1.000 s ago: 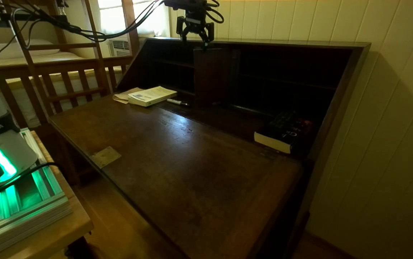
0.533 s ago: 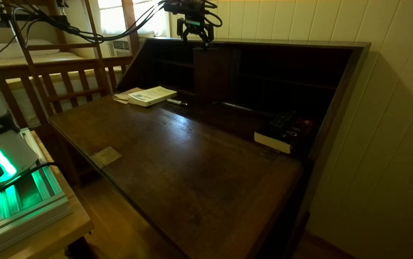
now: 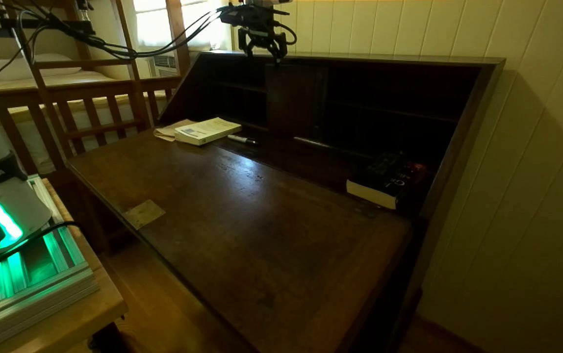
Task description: Remove the marker from the paper cup, put it on the table and close the door of time middle compartment
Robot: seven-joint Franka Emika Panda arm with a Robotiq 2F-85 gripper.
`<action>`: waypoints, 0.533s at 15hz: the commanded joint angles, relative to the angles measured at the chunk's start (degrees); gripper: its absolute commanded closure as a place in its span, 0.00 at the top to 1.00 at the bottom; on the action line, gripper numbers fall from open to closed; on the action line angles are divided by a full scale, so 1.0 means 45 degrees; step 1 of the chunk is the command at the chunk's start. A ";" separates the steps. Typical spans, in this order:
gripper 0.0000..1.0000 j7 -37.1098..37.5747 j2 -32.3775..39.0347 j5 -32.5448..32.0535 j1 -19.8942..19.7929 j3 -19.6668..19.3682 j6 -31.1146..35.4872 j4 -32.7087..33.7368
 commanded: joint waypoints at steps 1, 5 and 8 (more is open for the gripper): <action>1.00 -0.0625 -0.0117 0.1107 -0.0259 0.0346 0.0953 -0.0365; 1.00 -0.1000 -0.0065 0.2081 -0.0340 0.0465 0.1659 -0.0403; 1.00 -0.1151 0.0074 0.2441 -0.0355 0.0525 0.2107 -0.0420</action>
